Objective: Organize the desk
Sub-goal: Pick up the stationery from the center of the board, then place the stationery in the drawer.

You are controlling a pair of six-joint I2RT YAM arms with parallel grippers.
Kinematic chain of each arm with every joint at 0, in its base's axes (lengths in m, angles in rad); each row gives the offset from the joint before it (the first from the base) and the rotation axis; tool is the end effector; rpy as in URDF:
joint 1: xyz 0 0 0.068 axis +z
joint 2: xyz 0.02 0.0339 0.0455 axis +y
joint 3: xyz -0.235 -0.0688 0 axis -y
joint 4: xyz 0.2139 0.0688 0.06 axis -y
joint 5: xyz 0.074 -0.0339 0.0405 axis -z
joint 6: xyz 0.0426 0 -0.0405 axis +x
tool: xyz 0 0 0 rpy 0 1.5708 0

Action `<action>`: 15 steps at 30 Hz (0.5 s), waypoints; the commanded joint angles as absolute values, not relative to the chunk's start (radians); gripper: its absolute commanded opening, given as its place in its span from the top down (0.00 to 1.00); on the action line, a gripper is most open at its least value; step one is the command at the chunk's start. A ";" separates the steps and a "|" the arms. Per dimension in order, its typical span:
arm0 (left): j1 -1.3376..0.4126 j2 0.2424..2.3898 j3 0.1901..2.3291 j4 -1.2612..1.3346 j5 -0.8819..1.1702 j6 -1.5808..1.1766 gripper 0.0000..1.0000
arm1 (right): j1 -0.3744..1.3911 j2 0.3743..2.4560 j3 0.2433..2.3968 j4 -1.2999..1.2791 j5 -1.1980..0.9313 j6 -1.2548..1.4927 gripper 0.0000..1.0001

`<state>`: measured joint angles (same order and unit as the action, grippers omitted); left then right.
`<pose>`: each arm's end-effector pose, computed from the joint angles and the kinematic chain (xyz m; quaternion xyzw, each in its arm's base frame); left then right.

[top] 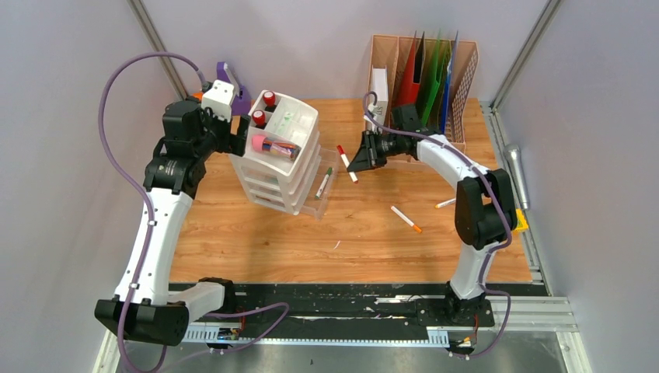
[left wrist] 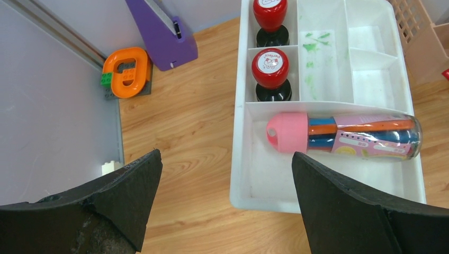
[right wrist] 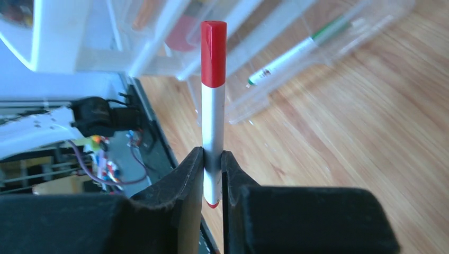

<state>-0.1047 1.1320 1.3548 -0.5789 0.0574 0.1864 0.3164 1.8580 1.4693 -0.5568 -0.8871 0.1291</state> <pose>0.2232 -0.0259 0.3914 0.1353 0.8098 -0.0002 0.5709 0.3379 0.1454 0.2315 -0.2118 0.8433 0.4596 0.1807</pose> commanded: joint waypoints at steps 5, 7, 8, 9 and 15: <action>-0.100 1.149 1.381 -0.529 0.022 0.179 0.00 | 0.394 1.950 1.444 -0.117 -0.958 0.625 0.97; -0.100 1.150 1.380 -0.529 0.023 0.179 0.00 | 0.404 1.978 1.454 -0.094 -0.939 0.678 0.97; -0.100 1.152 1.379 -0.529 0.023 0.180 0.00 | 0.407 1.989 1.456 -0.092 -0.924 0.705 0.97; -0.100 1.151 1.378 -0.529 0.022 0.182 0.00 | 0.408 2.001 1.454 -0.085 -0.915 0.731 0.97; -0.100 1.148 1.375 -0.531 0.025 0.186 0.00 | 0.410 2.051 1.452 -0.059 -0.866 0.810 0.97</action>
